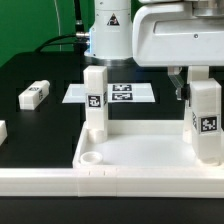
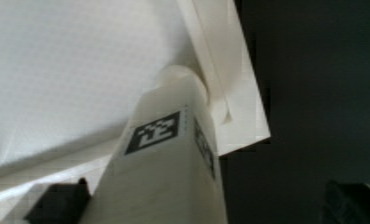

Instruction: Assemble desk

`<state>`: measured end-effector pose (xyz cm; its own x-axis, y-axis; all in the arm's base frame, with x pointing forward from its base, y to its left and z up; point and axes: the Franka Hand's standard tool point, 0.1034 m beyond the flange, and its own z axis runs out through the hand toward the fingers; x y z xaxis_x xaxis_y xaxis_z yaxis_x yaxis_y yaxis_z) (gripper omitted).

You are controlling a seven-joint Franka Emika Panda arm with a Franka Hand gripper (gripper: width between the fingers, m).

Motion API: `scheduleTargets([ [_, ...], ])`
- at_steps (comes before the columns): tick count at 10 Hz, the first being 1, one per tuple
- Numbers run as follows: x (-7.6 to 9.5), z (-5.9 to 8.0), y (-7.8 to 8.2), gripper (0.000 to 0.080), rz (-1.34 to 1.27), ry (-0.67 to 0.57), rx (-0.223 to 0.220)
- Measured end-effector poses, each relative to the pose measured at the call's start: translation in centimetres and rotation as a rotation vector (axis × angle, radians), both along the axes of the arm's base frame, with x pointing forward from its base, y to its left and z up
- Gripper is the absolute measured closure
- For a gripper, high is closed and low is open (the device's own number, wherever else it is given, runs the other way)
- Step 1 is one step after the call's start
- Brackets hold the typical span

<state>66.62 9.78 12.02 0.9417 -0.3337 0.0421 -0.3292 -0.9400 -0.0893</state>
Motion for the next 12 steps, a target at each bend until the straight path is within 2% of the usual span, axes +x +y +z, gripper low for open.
scheduleTargets([
  [6, 0.0, -0.17, -0.76, 0.015, 0.311, -0.014, -0.051],
  [8, -0.01, -0.23, -0.81, 0.0411, 0.306, -0.013, -0.051],
  [9, -0.02, -0.26, -0.83, 0.0411, 0.305, -0.012, -0.051],
  [10, -0.02, -0.28, -0.87, 0.0511, 0.305, -0.012, -0.051],
  [12, -0.02, -0.3, -0.9, 0.0511, 0.267, -0.01, -0.048],
])
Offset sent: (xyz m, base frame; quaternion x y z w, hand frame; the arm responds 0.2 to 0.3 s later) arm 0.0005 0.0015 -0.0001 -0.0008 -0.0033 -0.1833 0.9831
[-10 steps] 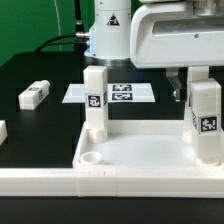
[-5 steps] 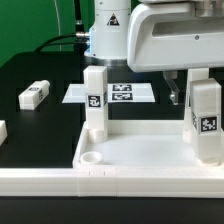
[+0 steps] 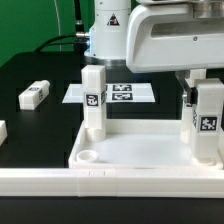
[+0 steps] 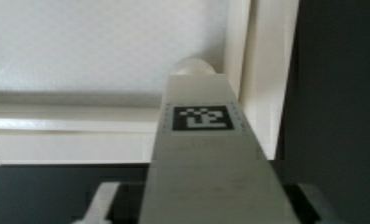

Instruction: Assemble desk

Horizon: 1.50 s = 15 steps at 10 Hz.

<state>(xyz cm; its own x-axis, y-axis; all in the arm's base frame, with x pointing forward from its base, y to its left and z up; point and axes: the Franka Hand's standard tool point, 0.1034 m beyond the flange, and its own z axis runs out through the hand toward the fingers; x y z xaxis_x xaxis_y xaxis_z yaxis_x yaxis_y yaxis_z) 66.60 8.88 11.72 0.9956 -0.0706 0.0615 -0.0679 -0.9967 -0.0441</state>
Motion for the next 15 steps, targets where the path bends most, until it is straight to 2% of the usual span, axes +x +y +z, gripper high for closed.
scheduleTargets([
  [5, 0.05, -0.11, -0.29, 0.0511, -0.357, 0.013, 0.023],
  [10, 0.01, -0.27, -0.16, 0.0511, -0.895, 0.038, 0.069],
  [15, -0.11, -0.39, -0.06, 0.0509, -1.378, 0.069, 0.094],
])
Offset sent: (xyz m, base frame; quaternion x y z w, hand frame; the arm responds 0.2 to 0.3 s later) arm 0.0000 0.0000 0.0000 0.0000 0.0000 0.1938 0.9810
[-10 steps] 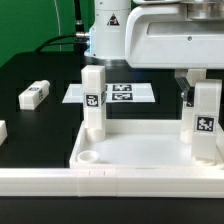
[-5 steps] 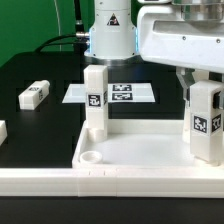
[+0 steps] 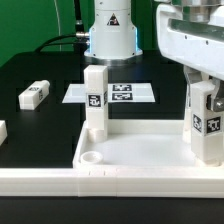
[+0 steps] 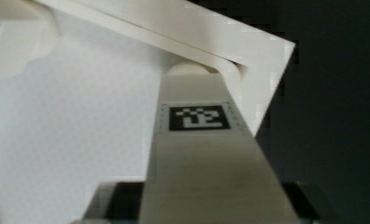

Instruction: Assemble desk

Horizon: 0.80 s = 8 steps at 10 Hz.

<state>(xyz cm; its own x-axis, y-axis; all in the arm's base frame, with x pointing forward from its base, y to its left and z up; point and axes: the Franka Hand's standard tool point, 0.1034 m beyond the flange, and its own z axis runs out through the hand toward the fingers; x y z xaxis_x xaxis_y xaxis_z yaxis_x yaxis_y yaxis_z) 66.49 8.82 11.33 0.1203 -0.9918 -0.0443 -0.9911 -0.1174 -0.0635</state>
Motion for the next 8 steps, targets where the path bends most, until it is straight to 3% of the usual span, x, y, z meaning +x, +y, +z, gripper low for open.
scheduleTargets([
  [6, -0.08, -0.02, 0.81, 0.0509, -0.353, 0.022, 0.041],
  [7, -0.08, -0.02, 0.83, 0.0314, -0.318, 0.02, 0.04],
  [8, -0.06, 0.01, 0.67, 0.0205, -0.207, 0.013, 0.034],
])
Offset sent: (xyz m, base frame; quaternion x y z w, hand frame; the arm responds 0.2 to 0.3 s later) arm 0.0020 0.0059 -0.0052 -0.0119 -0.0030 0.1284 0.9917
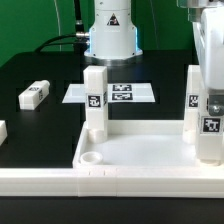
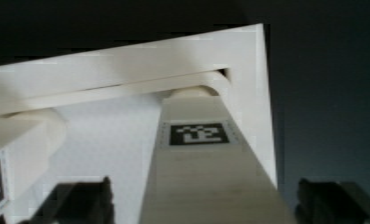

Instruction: Assemble desk

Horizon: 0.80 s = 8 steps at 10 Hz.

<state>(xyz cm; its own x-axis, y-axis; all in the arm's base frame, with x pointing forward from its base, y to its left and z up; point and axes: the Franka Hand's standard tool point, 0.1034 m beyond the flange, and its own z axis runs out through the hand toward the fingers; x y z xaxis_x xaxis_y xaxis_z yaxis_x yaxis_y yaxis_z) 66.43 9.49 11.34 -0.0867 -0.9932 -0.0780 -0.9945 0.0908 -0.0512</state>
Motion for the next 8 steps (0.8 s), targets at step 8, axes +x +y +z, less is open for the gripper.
scheduleTargets([
  [8, -0.11, 0.09, 0.49, 0.0151, 0.848, -0.051, -0.061],
])
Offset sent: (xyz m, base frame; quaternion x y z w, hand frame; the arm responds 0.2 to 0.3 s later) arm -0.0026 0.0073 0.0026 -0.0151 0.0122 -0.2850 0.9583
